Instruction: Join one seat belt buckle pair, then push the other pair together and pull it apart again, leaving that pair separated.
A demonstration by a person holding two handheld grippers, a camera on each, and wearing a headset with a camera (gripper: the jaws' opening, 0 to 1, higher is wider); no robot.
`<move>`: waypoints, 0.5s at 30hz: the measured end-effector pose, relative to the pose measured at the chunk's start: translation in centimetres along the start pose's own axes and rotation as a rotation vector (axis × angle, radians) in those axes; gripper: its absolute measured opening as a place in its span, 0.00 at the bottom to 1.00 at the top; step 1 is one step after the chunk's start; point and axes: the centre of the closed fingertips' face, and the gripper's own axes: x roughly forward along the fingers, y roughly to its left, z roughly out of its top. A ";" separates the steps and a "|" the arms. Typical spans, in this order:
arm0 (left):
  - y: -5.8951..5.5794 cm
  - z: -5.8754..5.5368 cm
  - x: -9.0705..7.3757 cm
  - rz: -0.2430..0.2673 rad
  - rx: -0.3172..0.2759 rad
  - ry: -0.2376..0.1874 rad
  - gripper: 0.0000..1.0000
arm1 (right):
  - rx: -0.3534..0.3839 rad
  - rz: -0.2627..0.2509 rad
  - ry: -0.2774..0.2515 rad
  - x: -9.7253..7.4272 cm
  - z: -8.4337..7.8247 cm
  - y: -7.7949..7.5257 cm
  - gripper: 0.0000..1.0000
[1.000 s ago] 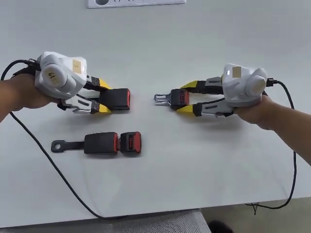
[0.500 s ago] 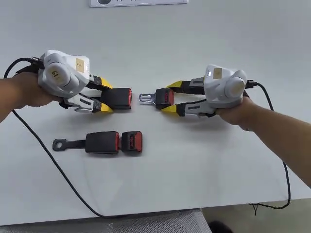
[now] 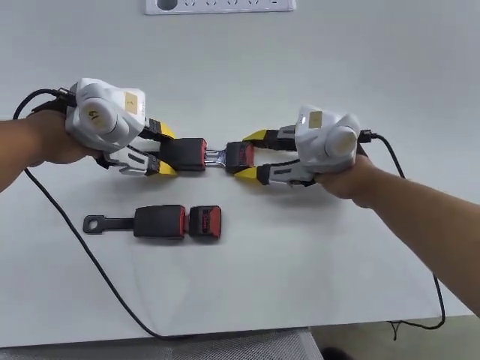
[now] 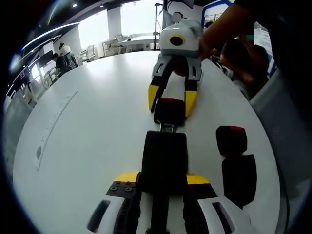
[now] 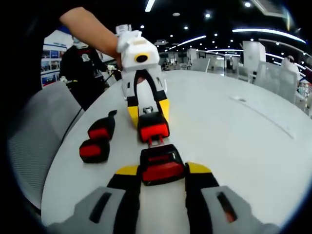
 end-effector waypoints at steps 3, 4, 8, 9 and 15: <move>0.0 0.0 0.0 0.000 0.005 0.004 0.34 | -0.004 -0.001 0.001 0.4 0.3 0.2 0.35; 0.0 0.0 0.0 0.000 0.006 0.005 0.34 | -0.009 -0.001 0.004 0.3 0.3 0.1 0.35; 0.0 0.0 0.0 0.000 0.010 0.010 0.33 | -0.008 0.004 0.011 0.2 0.2 0.2 0.35; 0.0 0.0 0.0 0.000 0.011 0.011 0.33 | -0.008 0.005 0.014 0.1 0.2 0.3 0.35; -0.1 0.0 0.0 -0.010 0.040 0.026 0.33 | 0.001 0.014 0.032 0.3 0.2 0.4 0.35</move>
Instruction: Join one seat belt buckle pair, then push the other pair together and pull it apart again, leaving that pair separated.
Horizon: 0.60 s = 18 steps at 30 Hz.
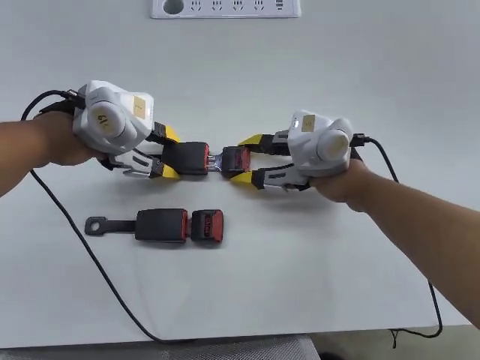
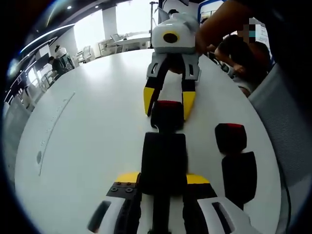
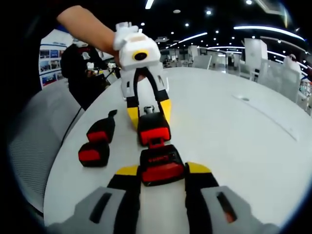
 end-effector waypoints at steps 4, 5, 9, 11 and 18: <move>0.0 0.0 0.0 0.000 0.003 0.002 0.33 | 0.004 0.001 0.009 0.1 0.0 0.0 0.35; 0.0 0.0 0.0 -0.001 0.006 0.004 0.33 | 0.005 -0.001 0.010 0.1 0.0 0.1 0.35; 0.0 0.0 0.0 -0.002 0.012 0.016 0.33 | 0.018 -0.006 0.010 1.1 0.5 0.4 0.35; 0.0 0.0 0.0 -0.001 0.010 0.016 0.32 | 0.024 -0.008 0.006 1.4 0.6 0.4 0.35; 0.0 0.0 0.0 -0.003 0.018 0.024 0.32 | 0.034 -0.011 0.029 1.6 0.6 0.1 0.34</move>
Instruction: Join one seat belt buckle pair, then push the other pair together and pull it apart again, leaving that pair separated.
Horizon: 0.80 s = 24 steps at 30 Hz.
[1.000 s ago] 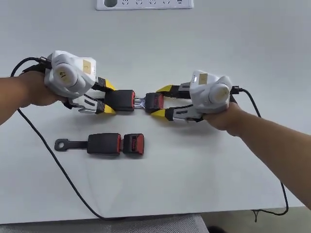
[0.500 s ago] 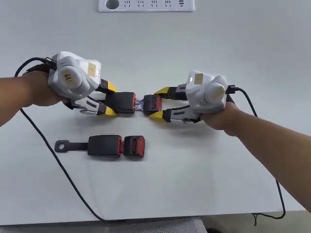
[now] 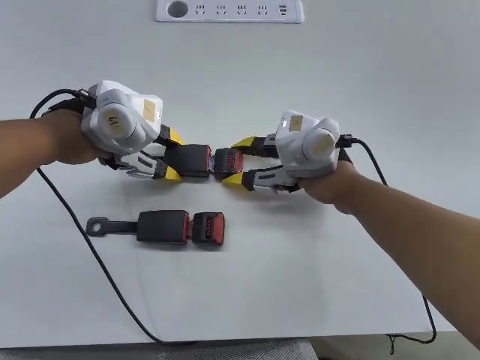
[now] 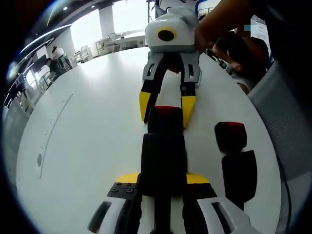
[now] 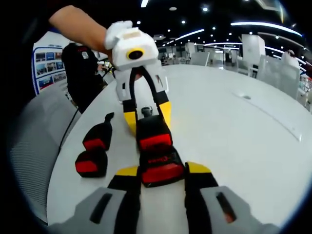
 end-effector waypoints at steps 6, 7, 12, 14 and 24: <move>0.0 0.0 0.0 -0.001 0.008 0.006 0.32 | -0.008 -0.006 0.023 0.1 -0.1 -0.3 0.34; 0.0 0.0 0.0 -0.002 0.011 0.008 0.32 | -0.009 -0.005 0.027 0.2 -0.2 -0.3 0.34; 0.0 0.0 0.0 -0.003 0.014 0.010 0.32 | -0.021 -0.004 0.044 0.3 -0.3 -0.5 0.34; 0.0 0.0 0.0 -0.003 0.016 0.011 0.32 | -0.023 -0.006 0.048 0.3 -0.3 -0.5 0.34; 0.1 0.0 0.1 -0.009 0.022 0.015 0.33 | -0.032 -0.009 0.060 0.5 -0.4 -0.7 0.34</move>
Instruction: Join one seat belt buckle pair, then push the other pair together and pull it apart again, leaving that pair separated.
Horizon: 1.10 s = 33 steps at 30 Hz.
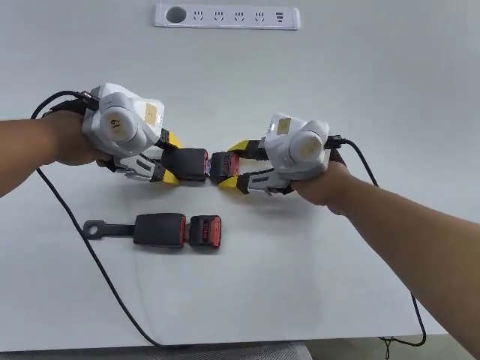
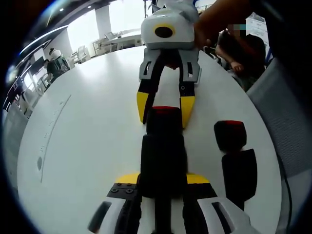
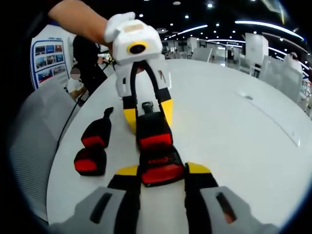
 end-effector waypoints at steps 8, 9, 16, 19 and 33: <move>0.0 0.0 0.0 0.000 -0.001 0.000 0.33 | -0.005 -0.002 0.005 0.0 0.1 0.1 0.34; 0.0 0.0 0.0 0.000 0.000 0.000 0.33 | -0.006 -0.001 0.005 0.0 0.1 0.1 0.34; 0.0 0.0 0.0 0.001 -0.004 -0.002 0.33 | -0.017 0.001 0.010 0.0 0.1 0.2 0.34; 0.0 0.0 0.0 0.001 -0.004 -0.001 0.33 | -0.020 0.001 0.010 0.0 0.1 0.2 0.34; -0.1 0.0 0.0 0.002 -0.010 0.004 0.33 | -0.034 0.000 0.020 -0.1 0.0 0.2 0.35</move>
